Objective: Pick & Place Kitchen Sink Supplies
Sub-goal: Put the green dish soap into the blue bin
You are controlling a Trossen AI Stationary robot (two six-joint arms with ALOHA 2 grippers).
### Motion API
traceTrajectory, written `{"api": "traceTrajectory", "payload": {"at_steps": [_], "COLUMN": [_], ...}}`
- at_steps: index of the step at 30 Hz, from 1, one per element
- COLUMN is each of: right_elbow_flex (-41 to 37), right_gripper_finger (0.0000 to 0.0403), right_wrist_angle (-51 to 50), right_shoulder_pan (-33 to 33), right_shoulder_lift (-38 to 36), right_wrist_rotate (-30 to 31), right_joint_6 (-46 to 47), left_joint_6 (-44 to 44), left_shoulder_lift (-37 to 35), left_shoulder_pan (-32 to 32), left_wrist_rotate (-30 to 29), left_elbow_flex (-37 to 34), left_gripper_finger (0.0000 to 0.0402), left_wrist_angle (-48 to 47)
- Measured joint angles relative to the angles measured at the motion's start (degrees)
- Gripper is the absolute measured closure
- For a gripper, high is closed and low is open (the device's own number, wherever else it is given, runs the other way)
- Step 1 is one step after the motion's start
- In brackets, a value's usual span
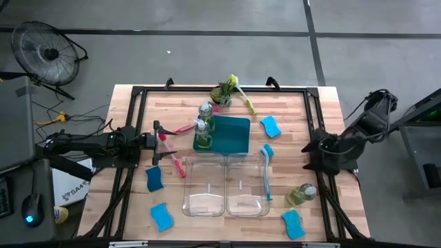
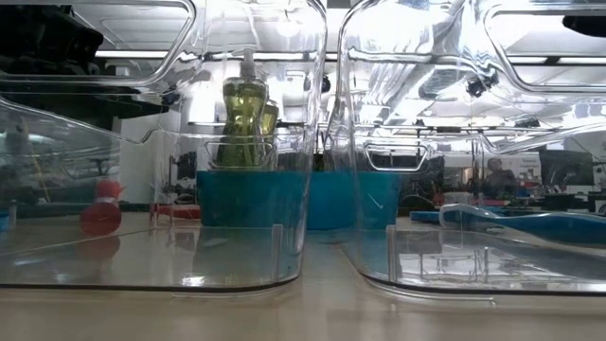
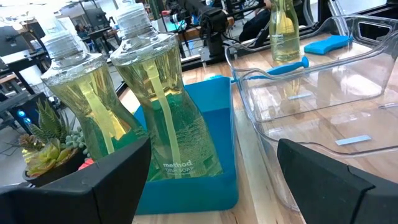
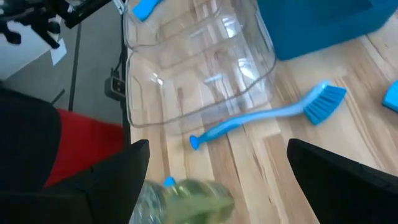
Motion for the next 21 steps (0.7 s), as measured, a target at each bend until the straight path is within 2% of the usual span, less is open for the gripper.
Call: {"api": "traceTrajectory", "payload": {"at_steps": [8,12,21], "right_elbow_flex": [0.02,0.02,-2.42], "right_gripper_finger": [0.0027,0.0027,0.0027], "right_wrist_angle": [-8.01,-9.98,-7.37], "right_shoulder_pan": [3.20,3.69,7.09], "right_shoulder_lift": [-5.39,-5.67,-6.10], "right_wrist_rotate": [-0.81,-4.35,-10.19], "right_joint_6": [0.04,-1.07,1.70], "left_joint_6": [-0.02,0.00,-0.02], "left_shoulder_lift": [0.00,-0.01,-0.02], "left_shoulder_pan": [0.00,-0.01,-0.01], "left_wrist_rotate": [0.00,0.00,0.00], "left_elbow_flex": [0.00,0.00,0.00], "left_gripper_finger": [0.0057,0.0057,0.0057], "left_wrist_angle": [0.00,0.00,-0.01]}}
